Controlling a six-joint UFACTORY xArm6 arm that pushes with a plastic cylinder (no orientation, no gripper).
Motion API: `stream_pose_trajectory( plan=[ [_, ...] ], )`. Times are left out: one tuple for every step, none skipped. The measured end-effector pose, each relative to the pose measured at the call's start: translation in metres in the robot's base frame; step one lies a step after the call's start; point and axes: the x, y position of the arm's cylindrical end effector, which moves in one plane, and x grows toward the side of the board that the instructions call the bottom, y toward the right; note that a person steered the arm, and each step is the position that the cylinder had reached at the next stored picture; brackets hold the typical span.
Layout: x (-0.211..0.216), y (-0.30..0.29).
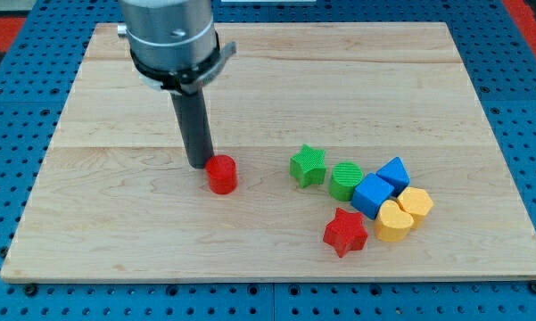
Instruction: Place the red circle in between green star and red star
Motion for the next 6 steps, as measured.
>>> stream_pose_trajectory(
  plan=[
    [0.021,0.072],
    [0.023,0.048],
    [0.044,0.02],
    [0.067,0.064],
    [0.071,0.109],
    [0.071,0.11]
  ],
)
